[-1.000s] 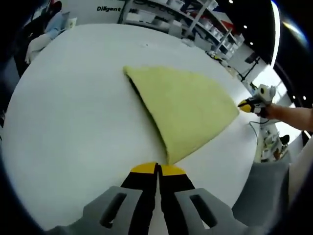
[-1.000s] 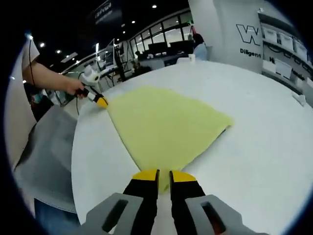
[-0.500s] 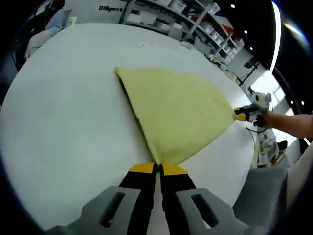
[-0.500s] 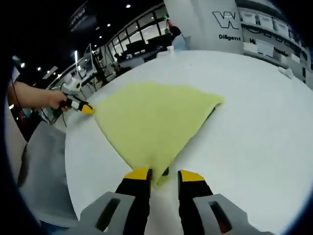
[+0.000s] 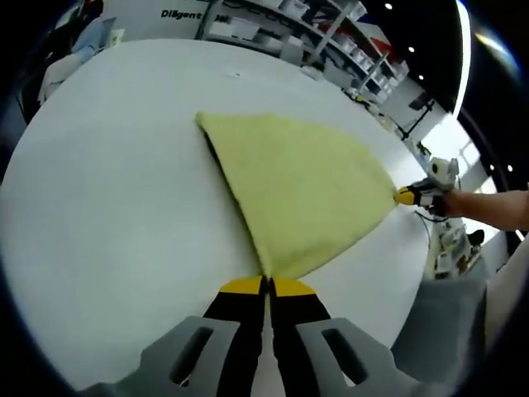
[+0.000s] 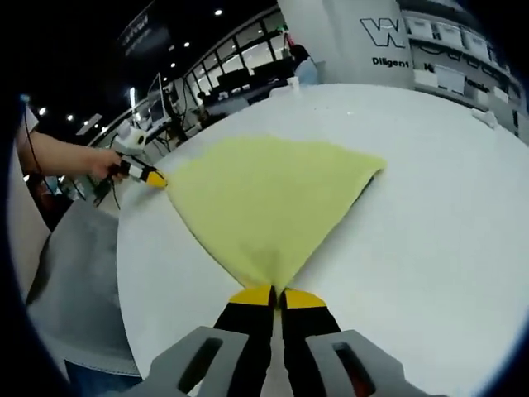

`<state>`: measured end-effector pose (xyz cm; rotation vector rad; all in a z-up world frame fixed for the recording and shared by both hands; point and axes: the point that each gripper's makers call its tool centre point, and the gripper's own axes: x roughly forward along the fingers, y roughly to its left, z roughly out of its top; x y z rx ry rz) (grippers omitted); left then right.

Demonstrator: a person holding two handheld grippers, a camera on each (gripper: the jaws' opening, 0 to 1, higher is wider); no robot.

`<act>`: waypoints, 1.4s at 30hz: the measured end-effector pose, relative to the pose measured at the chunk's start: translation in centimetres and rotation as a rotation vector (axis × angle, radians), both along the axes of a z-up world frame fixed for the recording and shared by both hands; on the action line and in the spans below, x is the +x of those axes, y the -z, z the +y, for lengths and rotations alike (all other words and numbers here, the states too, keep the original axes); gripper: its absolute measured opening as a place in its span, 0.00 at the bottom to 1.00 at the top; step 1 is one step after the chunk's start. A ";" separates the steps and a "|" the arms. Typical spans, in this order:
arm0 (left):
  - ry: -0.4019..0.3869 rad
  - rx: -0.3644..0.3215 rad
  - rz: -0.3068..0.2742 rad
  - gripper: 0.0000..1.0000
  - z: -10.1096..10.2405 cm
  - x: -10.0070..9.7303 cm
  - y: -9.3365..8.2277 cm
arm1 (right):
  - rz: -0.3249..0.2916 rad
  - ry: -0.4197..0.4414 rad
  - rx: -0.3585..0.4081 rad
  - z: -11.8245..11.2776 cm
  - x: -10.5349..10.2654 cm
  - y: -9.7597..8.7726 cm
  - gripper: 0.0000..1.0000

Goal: Fold the garment on the visible template until the final outline fits inside the template.

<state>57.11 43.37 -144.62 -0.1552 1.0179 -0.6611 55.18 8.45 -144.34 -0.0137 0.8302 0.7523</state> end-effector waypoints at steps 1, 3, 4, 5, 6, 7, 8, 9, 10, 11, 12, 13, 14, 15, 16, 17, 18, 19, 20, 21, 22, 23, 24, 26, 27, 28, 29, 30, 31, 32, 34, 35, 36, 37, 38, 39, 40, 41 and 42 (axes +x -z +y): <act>-0.005 -0.001 0.007 0.01 0.0 -0.1 0.0 | -0.002 -0.003 -0.006 0.0 0.0 0.0 0.00; -0.005 -0.001 0.016 0.02 0.0 -0.3 0.0 | 0.014 0.014 -0.014 -0.2 -0.2 0.0 0.00; -0.008 0.000 0.018 0.03 0.0 -0.4 0.0 | 0.008 0.021 -0.030 -0.4 -0.1 -0.1 0.00; -0.013 0.006 0.016 0.04 0.1 -0.5 0.0 | -0.006 0.022 -0.038 -0.6 0.0 -0.3 0.02; -0.025 0.024 0.006 0.06 0.6 -0.4 -0.1 | 0.005 0.030 -0.041 -0.8 -0.2 -0.3 0.03; -0.031 0.025 0.000 0.07 0.7 -0.4 -0.2 | 0.012 0.037 -0.044 -1.0 -0.4 -0.4 0.04; -0.037 0.035 -0.006 0.08 1.0 -0.6 -0.4 | -0.001 0.038 -0.044 -1.1 -0.6 -0.8 0.04; -0.040 0.040 -0.008 0.09 1.3 -0.8 -0.4 | -0.005 0.041 -0.057 -1.4 -0.7 -0.9 0.03; -0.053 0.043 -0.013 0.08 1.6 -1.0 -0.5 | -0.010 0.050 -0.069 -1.8 -0.8 -1.2 0.04; -0.065 0.050 -0.021 0.06 2.0 -1.0 -0.6 | -0.017 0.056 -0.067 -1.9 -0.9 -1.3 0.06; -0.079 0.052 -0.030 0.04 2.3 -0.9 -0.7 | -0.026 0.062 -0.072 -2.1 -0.9 -1.6 0.07; -0.094 0.053 -0.042 0.02 2.6 -1.0 -1.0 | -0.031 0.066 -0.079 -2.3 -1.2 -1.8 0.08; -0.093 0.051 -0.047 0.01 2.7 -1.3 -1.3 | -0.033 0.066 -0.077 -2.3 -1.4 -1.9 0.08; -0.094 0.043 -0.060 0.02 2.7 -1.4 -1.6 | -0.041 0.064 -0.077 -2.2 -1.8 -2.1 0.08; -0.090 0.032 -0.078 0.02 2.6 -1.6 -2.2 | -0.044 0.065 -0.081 -2.2 -2.0 -2.3 0.09; -0.086 0.032 -0.088 0.02 2.6 -1.9 -2.5 | -0.049 0.065 -0.080 -2.2 -2.2 -2.4 0.10; -0.079 0.036 -0.101 0.03 2.6 -2.0 -2.7 | -0.056 0.067 -0.075 -2.1 -2.4 -2.6 0.10; -0.073 0.034 -0.118 0.03 2.6 -2.4 -3.2 | -0.064 0.071 -0.071 -1.9 -2.7 -2.9 0.11; -0.074 0.026 -0.131 0.04 2.5 -2.6 -3.6 | -0.066 0.074 -0.070 -1.8 -2.9 -3.0 0.12; -0.077 0.010 -0.150 0.04 2.3 -2.9 -4.2 | -0.071 0.077 -0.068 -1.7 -3.3 -3.3 0.14; -0.080 0.004 -0.159 0.05 2.3 -3.0 -4.5 | -0.075 0.081 -0.067 -1.6 -3.5 -3.4 0.16; -0.078 0.000 -0.174 0.06 2.2 -3.2 -4.8 | -0.081 0.084 -0.066 -1.5 -3.7 -3.6 0.17; -0.075 -0.006 -0.202 0.08 2.0 -3.5 -5.4 | -0.100 0.086 -0.055 -1.2 -3.9 -4.0 0.19; -0.081 -0.019 -0.243 0.15 1.7 -3.8 -6.1 | -0.111 0.091 -0.057 -0.9 -4.5 -4.3 0.21; -0.086 -0.018 -0.249 0.19 1.7 -4.1 -6.2 | -0.123 0.094 -0.053 -0.8 -4.6 -4.6 0.24; -0.094 -0.023 -0.258 0.23 1.5 -4.4 -6.5 | -0.133 0.101 -0.048 -0.6 -4.8 -4.9 0.26; -0.098 -0.028 -0.268 0.28 1.3 -4.5 -6.7 | -0.137 0.106 -0.045 -0.5 -4.9 -5.0 0.27; -0.101 -0.033 -0.282 0.31 1.1 -4.8 -6.9 | -0.145 0.112 -0.044 -0.4 -5.1 -5.2 0.30; -0.101 -0.031 -0.297 0.33 1.0 -5.0 -7.1 | -0.151 0.115 -0.045 -0.3 -5.2 -5.4 0.32; -0.098 -0.025 -0.312 0.34 0.8 -5.4 -7.2 | -0.158 0.122 -0.043 -0.3 -5.4 -5.6 0.33; -0.098 -0.024 -0.317 0.38 0.4 -5.8 -7.4 | -0.171 0.135 -0.041 -0.2 -5.5 -5.9 0.37; -0.096 -0.020 -0.323 0.41 0.2 -6.2 -7.5 | -0.181 0.143 -0.040 -0.2 -5.7 -6.1 0.39; -0.094 -0.017 -0.328 0.43 0.1 -6.3 -7.5 | -0.184 0.147 -0.038 -0.1 -5.8 -6.3 0.42; -0.095 -0.009 -0.344 0.45 0.0 -6.5 -7.7 | -0.190 0.154 -0.034 -0.1 -6.0 -6.4 0.44; -0.099 -0.007 -0.350 0.47 0.0 -6.6 -7.8 | -0.195 0.158 -0.035 -0.1 -6.1 -6.6 0.46; -0.103 -0.011 -0.361 0.48 -0.2 -6.8 -8.1 | -0.201 0.168 -0.033 -0.1 -6.4 -6.8 0.50; -0.104 -0.014 -0.364 0.50 -0.2 -6.9 -8.1 | -0.203 0.174 -0.028 0.0 -6.5 -7.0 0.52; -0.108 -0.017 -0.369 0.51 -0.4 -7.1 -8.3 | -0.206 0.180 -0.024 -0.1 -6.6 -7.1 0.53; -0.107 -0.015 -0.369 0.52 -0.5 -7.4 -8.4 | -0.214 0.189 -0.020 0.0 -6.9 -7.3 0.55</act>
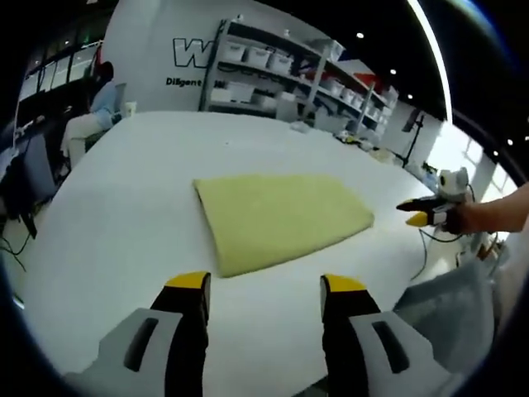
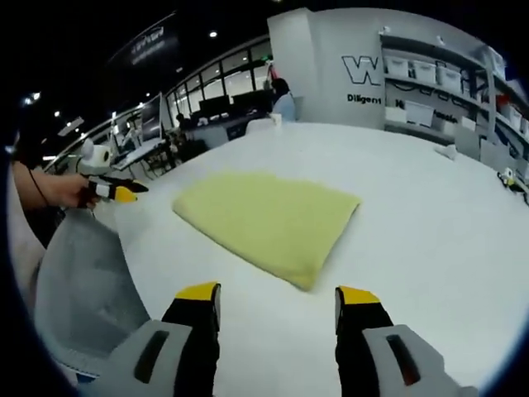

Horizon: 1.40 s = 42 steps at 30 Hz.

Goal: Fold the garment on the visible template until the final outline fits inside the template.

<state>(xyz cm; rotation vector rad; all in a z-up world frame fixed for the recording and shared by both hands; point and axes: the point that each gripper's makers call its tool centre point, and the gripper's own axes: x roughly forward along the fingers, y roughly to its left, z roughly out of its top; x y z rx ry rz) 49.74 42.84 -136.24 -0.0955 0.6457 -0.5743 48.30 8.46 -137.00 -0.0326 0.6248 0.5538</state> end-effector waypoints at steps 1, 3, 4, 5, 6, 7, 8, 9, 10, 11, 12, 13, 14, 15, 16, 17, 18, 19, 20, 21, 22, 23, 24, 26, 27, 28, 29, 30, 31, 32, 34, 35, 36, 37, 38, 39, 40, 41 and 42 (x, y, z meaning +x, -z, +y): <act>-0.006 -0.003 0.007 0.53 -0.1 -0.3 0.0 | 0.000 0.003 0.004 0.1 -0.2 -0.2 0.56; -0.022 -0.014 0.010 0.54 -0.3 -0.7 -0.1 | -0.001 0.015 0.019 0.2 -0.6 -0.4 0.58; -0.021 -0.008 -0.007 0.55 -0.4 -1.0 -0.2 | -0.005 0.021 0.022 0.3 -0.8 -0.5 0.59; -0.021 -0.002 -0.016 0.55 -0.5 -1.2 -0.3 | -0.014 0.027 0.028 0.4 -0.9 -0.8 0.61; -0.020 0.002 -0.024 0.56 -0.6 -1.4 -0.3 | -0.021 0.037 0.032 0.5 -1.1 -1.1 0.64; -0.017 0.008 -0.037 0.57 -0.8 -1.5 -0.4 | -0.025 0.043 0.036 0.6 -1.2 -1.2 0.66; -0.017 0.011 -0.042 0.58 -0.8 -1.7 -0.4 | -0.028 0.047 0.041 0.7 -1.3 -1.3 0.69; -0.006 0.019 -0.056 0.60 -1.0 -1.8 -0.5 | -0.031 0.050 0.042 0.9 -1.5 -1.5 0.71; 0.003 0.029 -0.072 0.62 -1.1 -1.7 -0.7 | -0.038 0.053 0.044 1.1 -1.6 -1.6 0.72; 0.003 0.030 -0.087 0.63 -1.2 -1.6 -1.1 | -0.042 0.056 0.046 1.3 -1.8 -1.8 0.74; 0.003 0.030 -0.103 0.65 -1.2 -1.4 -1.3 | -0.046 0.059 0.048 1.4 -1.8 -1.9 0.76; 0.003 0.023 -0.105 0.66 -1.2 -1.4 -1.4 | -0.054 0.066 0.048 1.5 -1.9 -2.0 0.77; 0.004 0.017 -0.106 0.67 -1.3 -1.4 -1.5 | -0.060 0.070 0.050 1.6 -1.9 -2.2 0.79; 0.004 0.015 -0.108 0.67 -1.3 -1.4 -1.4 | -0.066 0.072 0.053 1.7 -2.0 -2.4 0.81; 0.007 0.017 -0.106 0.67 -1.3 -1.5 -1.3 | -0.068 0.072 0.053 1.8 -2.1 -2.5 0.82; 0.013 0.024 -0.102 0.67 -1.3 -1.6 -1.1 | -0.070 0.073 0.052 1.8 -2.1 -2.5 0.82; 0.016 0.024 -0.105 0.67 -1.3 -1.6 -1.2 | -0.072 0.074 0.054 1.9 -2.1 -2.6 0.83; 0.020 0.023 -0.112 0.67 -1.4 -1.6 -1.3 | -0.073 0.077 0.058 1.9 -2.0 -2.6 0.84; 0.027 0.024 -0.121 0.67 -1.6 -1.6 -1.4 | -0.079 0.081 0.057 1.8 -2.0 -2.7 0.85; 0.029 0.024 -0.120 0.68 -1.6 -1.5 -1.3 | -0.082 0.083 0.056 1.8 -2.0 -2.7 0.85; 0.034 0.025 -0.114 0.68 -1.8 -1.6 -1.1 | -0.083 0.083 0.057 1.8 -2.0 -2.8 0.86; 0.038 0.027 -0.115 0.68 -1.9 -1.6 -1.1 | -0.084 0.083 0.058 1.9 -2.1 -2.8 0.86; 0.044 0.029 -0.125 0.69 -2.0 -1.6 -1.2 | -0.087 0.083 0.056 1.9 -2.1 -2.9 0.87; 0.043 0.031 -0.143 0.69 -1.9 -1.6 -1.6 | -0.094 0.085 0.059 1.8 -2.1 -3.0 0.88; 0.034 0.024 -0.150 0.70 -1.8 -1.5 -1.8 | -0.092 0.086 0.063 1.8 -2.2 -3.1 0.88; 0.030 0.021 -0.152 0.71 -1.7 -1.5 -1.9 | -0.090 0.088 0.062 1.8 -2.2 -3.0 0.89; 0.024 0.019 -0.151 0.72 -1.6 -1.4 -1.9 | -0.089 0.088 0.060 1.8 -2.2 -3.0 0.89; 0.022 0.016 -0.151 0.72 -1.5 -1.4 -1.8 | -0.092 0.088 0.062 1.8 -2.2 -3.0 0.89; 0.015 0.013 -0.148 0.74 -1.4 -1.3 -1.8 | -0.093 0.089 0.064 1.7 -2.1 -3.1 0.89; 0.009 0.013 -0.149 0.75 -1.3 -1.3 -1.9 | -0.092 0.088 0.065 1.8 -2.2 -3.1 0.89; -0.003 0.011 -0.157 0.76 -1.2 -1.3 -2.1 | -0.095 0.081 0.065 2.0 -2.2 -3.3 0.90; -0.006 0.009 -0.158 0.76 -1.1 -1.3 -2.1 | -0.096 0.077 0.062 2.0 -2.1 -3.3 0.90; -0.010 0.007 -0.159 0.76 -1.1 -1.3 -2.1 | -0.100 0.074 0.060 2.0 -2.0 -3.4 0.90; -0.012 0.005 -0.160 0.76 -1.0 -1.2 -2.2 | -0.102 0.074 0.063 2.0 -2.0 -3.5 0.90; -0.012 0.002 -0.161 0.77 -1.0 -1.2 -2.2 | -0.105 0.075 0.064 2.1 -1.9 -3.6 0.90; -0.012 0.002 -0.162 0.77 -1.1 -1.2 -2.2 | -0.105 0.072 0.063 2.2 -1.9 -3.7 0.90; -0.013 0.004 -0.164 0.77 -1.1 -1.2 -2.3 | -0.107 0.070 0.060 2.3 -1.8 -3.8 0.90; -0.014 0.005 -0.168 0.77 -1.0 -1.2 -2.3 | -0.109 0.066 0.058 2.5 -1.8 -3.9 0.90; -0.014 0.005 -0.171 0.77 -1.0 -1.2 -2.4 | -0.110 0.066 0.058 2.5 -1.7 -4.0 0.90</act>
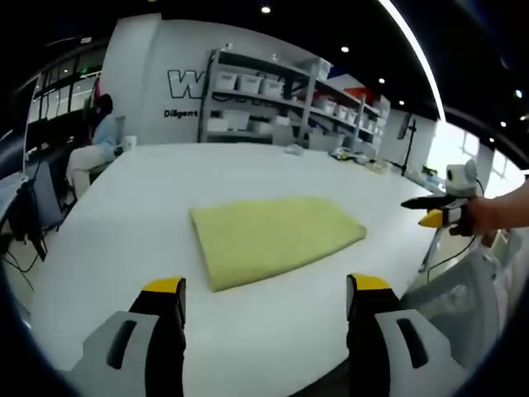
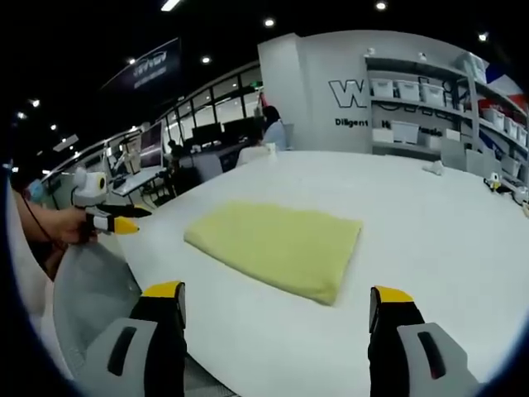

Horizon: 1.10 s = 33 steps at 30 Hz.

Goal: Fold the garment on the visible template until the final outline fits inside the template.

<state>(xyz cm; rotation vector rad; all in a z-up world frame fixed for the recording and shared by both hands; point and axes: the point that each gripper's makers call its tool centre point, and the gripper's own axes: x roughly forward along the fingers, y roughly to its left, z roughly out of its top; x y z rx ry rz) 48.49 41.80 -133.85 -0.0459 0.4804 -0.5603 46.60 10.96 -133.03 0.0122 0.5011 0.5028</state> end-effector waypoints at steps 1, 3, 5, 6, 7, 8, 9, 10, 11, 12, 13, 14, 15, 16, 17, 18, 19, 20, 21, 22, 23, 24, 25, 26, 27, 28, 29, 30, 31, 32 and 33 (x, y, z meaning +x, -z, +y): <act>-0.001 -0.001 -0.002 0.77 0.0 0.0 0.0 | -0.003 0.000 0.000 0.1 0.1 -0.1 0.90; -0.003 -0.004 -0.002 0.76 0.1 0.0 -0.1 | -0.008 -0.001 0.002 0.1 0.3 -0.3 0.90; -0.008 -0.008 0.005 0.76 0.2 0.0 -0.1 | -0.013 -0.004 -0.002 0.3 0.4 -0.5 0.90; -0.011 -0.011 0.006 0.76 0.2 0.1 -0.1 | -0.013 -0.004 -0.002 0.3 0.4 -0.5 0.90; -0.014 -0.014 0.005 0.76 0.3 0.1 -0.1 | -0.014 -0.004 -0.002 0.4 0.4 -0.6 0.90; -0.014 -0.017 0.005 0.76 0.3 0.1 -0.2 | -0.016 -0.003 -0.002 0.4 0.5 -0.6 0.90; -0.013 -0.018 0.004 0.76 0.3 0.1 -0.2 | -0.017 -0.002 -0.001 0.4 0.6 -0.6 0.90; -0.012 -0.018 0.004 0.76 0.2 0.1 -0.2 | -0.016 -0.001 0.000 0.5 0.7 -0.6 0.90; -0.012 -0.018 0.004 0.76 0.2 0.1 -0.2 | -0.016 0.001 0.000 0.5 0.7 -0.6 0.90; -0.011 -0.018 0.004 0.76 0.2 0.1 -0.2 | -0.021 0.003 0.002 0.4 0.8 -0.6 0.90; -0.011 -0.018 0.004 0.76 0.2 0.1 -0.2 | -0.022 0.004 0.005 0.4 0.9 -0.6 0.90; -0.009 -0.018 0.003 0.76 0.1 0.1 -0.2 | -0.021 0.005 0.004 0.4 0.9 -0.5 0.90; -0.007 -0.019 0.003 0.76 0.1 0.1 -0.2 | -0.020 0.006 0.001 0.5 0.8 -0.5 0.90; -0.006 -0.018 0.001 0.76 0.1 0.1 -0.2 | -0.020 0.007 0.002 0.5 0.8 -0.5 0.90; -0.005 -0.018 0.000 0.76 0.1 0.1 -0.2 | -0.021 0.010 0.006 0.5 0.8 -0.5 0.90; -0.007 -0.016 -0.003 0.76 0.1 0.1 -0.2 | -0.020 0.011 0.005 0.5 0.8 -0.5 0.90; -0.007 -0.017 -0.003 0.76 0.1 0.1 -0.3 | -0.018 0.011 0.003 0.4 0.9 -0.3 0.90; -0.008 -0.021 -0.002 0.75 0.1 0.1 -0.3 | -0.019 0.010 0.003 0.4 0.9 -0.3 0.90; -0.009 -0.022 -0.001 0.75 0.1 0.1 -0.3 | -0.019 0.010 0.004 0.5 0.9 -0.3 0.90; -0.009 -0.023 -0.002 0.75 0.1 0.1 -0.3 | -0.017 0.011 0.002 0.5 0.9 -0.3 0.90; -0.009 -0.025 -0.003 0.75 0.1 0.0 -0.4 | -0.016 0.012 0.002 0.5 1.0 -0.2 0.90; -0.008 -0.027 -0.004 0.75 0.1 0.0 -0.4 | -0.016 0.012 0.002 0.5 1.0 -0.2 0.90; -0.007 -0.027 -0.005 0.75 0.1 0.0 -0.4 | -0.019 0.012 0.001 0.7 0.9 -0.4 0.90; -0.006 -0.026 -0.006 0.75 0.1 0.0 -0.4 | -0.021 0.013 0.003 0.7 1.0 -0.5 0.90; -0.003 -0.025 -0.005 0.75 0.0 0.0 -0.4 | -0.022 0.015 0.004 0.7 1.1 -0.6 0.90; -0.003 -0.024 -0.004 0.76 0.0 0.0 -0.3 | -0.022 0.015 0.003 0.7 1.1 -0.6 0.90; -0.005 -0.021 -0.003 0.76 0.1 0.0 -0.3 | -0.022 0.017 0.003 0.7 1.1 -0.5 0.90; -0.007 -0.019 -0.001 0.76 0.1 0.1 -0.2 | -0.022 0.018 0.004 0.7 1.1 -0.5 0.90; -0.007 -0.017 0.002 0.76 0.1 0.1 -0.1 | -0.022 0.018 0.004 0.7 1.1 -0.6 0.90; -0.004 -0.015 0.009 0.77 0.0 0.0 0.0 | -0.020 0.020 0.003 0.7 1.1 -0.5 0.90; -0.003 -0.014 0.009 0.78 0.0 0.0 0.0 | -0.018 0.021 0.003 0.6 1.1 -0.4 0.90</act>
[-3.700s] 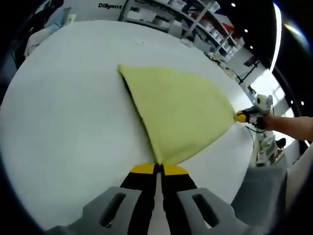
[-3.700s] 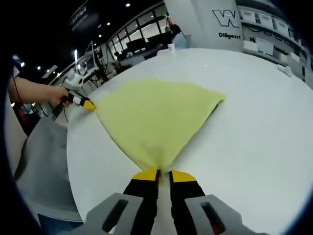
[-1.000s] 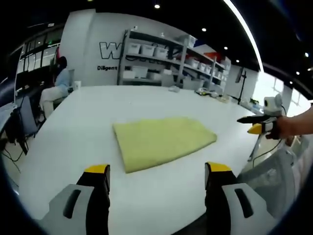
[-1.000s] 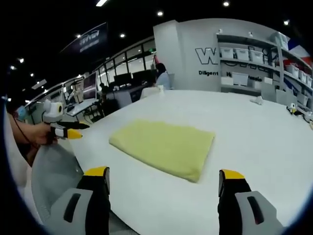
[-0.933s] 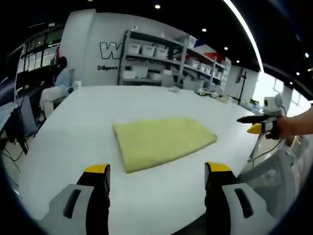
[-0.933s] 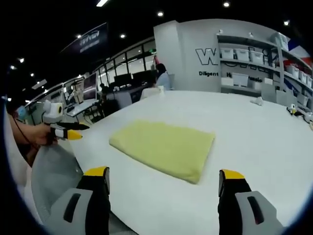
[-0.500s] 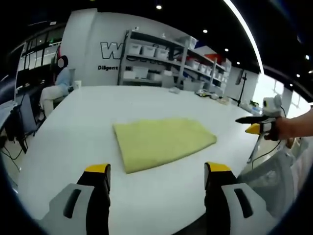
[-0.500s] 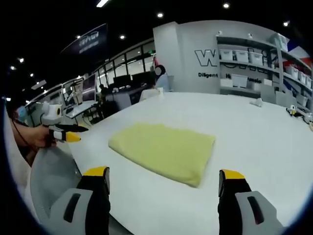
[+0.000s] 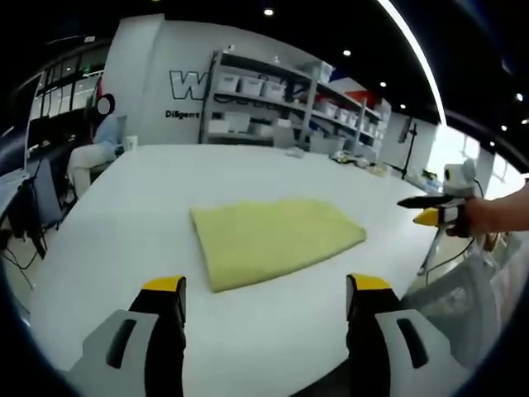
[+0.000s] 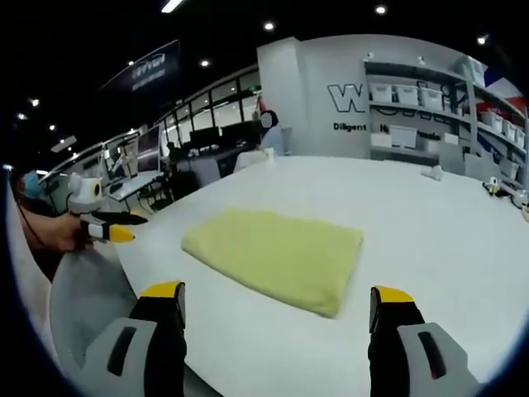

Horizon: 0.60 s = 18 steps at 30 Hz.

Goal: Fold the garment on the visible template until the final outline fits inside the template.

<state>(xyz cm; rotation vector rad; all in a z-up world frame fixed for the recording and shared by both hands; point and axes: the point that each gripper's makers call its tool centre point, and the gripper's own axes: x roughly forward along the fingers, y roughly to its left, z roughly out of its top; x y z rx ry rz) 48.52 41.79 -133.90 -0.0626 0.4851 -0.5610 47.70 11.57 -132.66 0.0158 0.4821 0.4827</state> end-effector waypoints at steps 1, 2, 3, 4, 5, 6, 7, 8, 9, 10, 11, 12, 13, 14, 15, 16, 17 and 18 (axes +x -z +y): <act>0.004 0.003 0.000 0.78 -0.1 0.0 0.0 | 0.000 0.002 0.001 0.0 0.0 0.0 0.90; 0.006 0.007 -0.005 0.80 -0.2 0.0 0.0 | 0.000 0.005 0.002 -0.1 0.0 0.0 0.90; 0.006 0.014 -0.009 0.80 -0.2 0.0 0.0 | 0.001 0.008 0.004 -0.1 0.0 0.0 0.90; 0.006 0.015 -0.009 0.80 -0.2 0.1 0.0 | 0.002 0.008 0.004 -0.1 0.0 0.0 0.90; 0.005 0.012 -0.008 0.80 -0.2 0.1 0.0 | 0.000 0.009 0.005 -0.1 0.0 0.1 0.90; 0.004 0.011 -0.005 0.80 -0.2 0.1 0.1 | 0.001 0.009 0.005 -0.1 0.0 0.1 0.90; 0.002 0.012 -0.002 0.80 -0.1 0.2 0.1 | 0.004 0.010 0.005 -0.1 0.0 0.2 0.90; -0.001 0.011 -0.002 0.80 0.0 0.3 0.2 | 0.005 0.012 0.007 -0.1 0.0 0.2 0.90; -0.003 0.008 -0.001 0.81 0.0 0.3 0.2 | 0.007 0.012 0.006 -0.1 0.0 0.3 0.90; -0.004 0.004 0.001 0.81 0.0 0.4 0.2 | 0.008 0.012 0.005 -0.1 0.1 0.4 0.90; -0.005 0.004 0.003 0.81 0.0 0.4 0.3 | 0.008 0.011 0.005 -0.1 0.1 0.4 0.90; -0.007 0.008 0.005 0.81 0.1 0.3 0.4 | 0.009 0.012 0.006 -0.1 0.2 0.4 0.90; -0.007 0.008 0.005 0.81 0.0 0.3 0.4 | 0.008 0.012 0.006 0.0 0.2 0.3 0.90; -0.006 0.009 0.005 0.81 0.0 0.3 0.4 | 0.008 0.012 0.006 0.0 0.2 0.3 0.90; -0.005 0.012 0.006 0.81 0.0 0.3 0.4 | 0.007 0.014 0.008 0.0 0.3 0.3 0.90; -0.005 0.013 0.008 0.81 0.0 0.3 0.5 | 0.008 0.015 0.009 0.0 0.3 0.3 0.90; -0.005 0.016 0.008 0.81 0.1 0.3 0.5 | 0.007 0.015 0.010 0.1 0.4 0.3 0.90; -0.006 0.016 0.008 0.81 0.1 0.3 0.5 | 0.008 0.014 0.010 0.1 0.4 0.3 0.90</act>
